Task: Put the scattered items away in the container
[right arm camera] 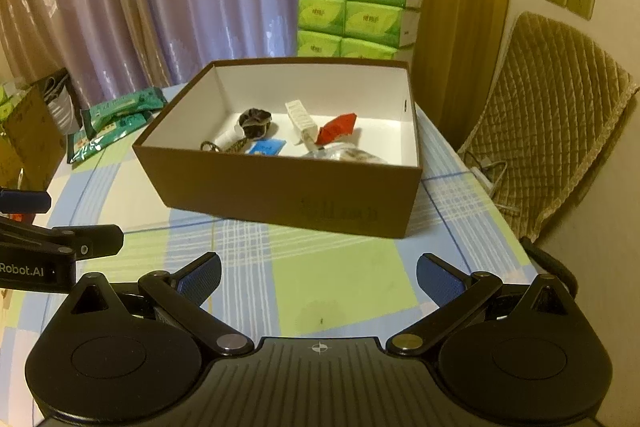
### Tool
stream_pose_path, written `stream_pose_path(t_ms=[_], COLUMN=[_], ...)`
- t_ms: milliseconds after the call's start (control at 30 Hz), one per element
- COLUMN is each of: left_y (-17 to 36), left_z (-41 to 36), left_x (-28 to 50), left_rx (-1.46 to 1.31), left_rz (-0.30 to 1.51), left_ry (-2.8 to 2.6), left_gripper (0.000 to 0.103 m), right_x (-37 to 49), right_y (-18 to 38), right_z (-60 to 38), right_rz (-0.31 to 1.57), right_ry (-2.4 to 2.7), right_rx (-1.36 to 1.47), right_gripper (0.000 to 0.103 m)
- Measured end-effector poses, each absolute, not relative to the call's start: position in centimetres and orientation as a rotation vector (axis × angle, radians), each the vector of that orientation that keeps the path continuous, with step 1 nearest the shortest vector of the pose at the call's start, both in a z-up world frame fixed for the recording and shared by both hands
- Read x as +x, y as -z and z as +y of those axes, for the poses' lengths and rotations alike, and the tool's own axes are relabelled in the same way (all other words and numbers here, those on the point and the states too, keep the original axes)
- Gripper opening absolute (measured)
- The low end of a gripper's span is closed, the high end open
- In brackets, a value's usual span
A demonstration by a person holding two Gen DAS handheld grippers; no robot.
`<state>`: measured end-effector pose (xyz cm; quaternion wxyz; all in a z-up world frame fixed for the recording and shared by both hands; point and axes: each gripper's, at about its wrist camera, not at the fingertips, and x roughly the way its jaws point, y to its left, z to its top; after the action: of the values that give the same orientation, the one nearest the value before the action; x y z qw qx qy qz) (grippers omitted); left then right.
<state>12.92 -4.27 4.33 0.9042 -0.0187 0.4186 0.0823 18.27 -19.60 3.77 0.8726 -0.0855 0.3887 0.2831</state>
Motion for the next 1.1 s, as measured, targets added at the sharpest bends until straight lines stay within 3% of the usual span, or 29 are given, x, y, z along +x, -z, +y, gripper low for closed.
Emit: stream_pose_path(t_ms=[1100], left_y=[-1.0], left_z=[-6.6], left_x=[13.2], left_rx=[-0.03], left_rz=[0.963], left_ry=[-0.152], left_gripper=[0.102], right_x=[18.8], right_y=[-0.5], right_z=[-22.1], right_rz=[0.923], right_ry=[-0.56], right_rx=[-0.175], right_gripper=[0.101])
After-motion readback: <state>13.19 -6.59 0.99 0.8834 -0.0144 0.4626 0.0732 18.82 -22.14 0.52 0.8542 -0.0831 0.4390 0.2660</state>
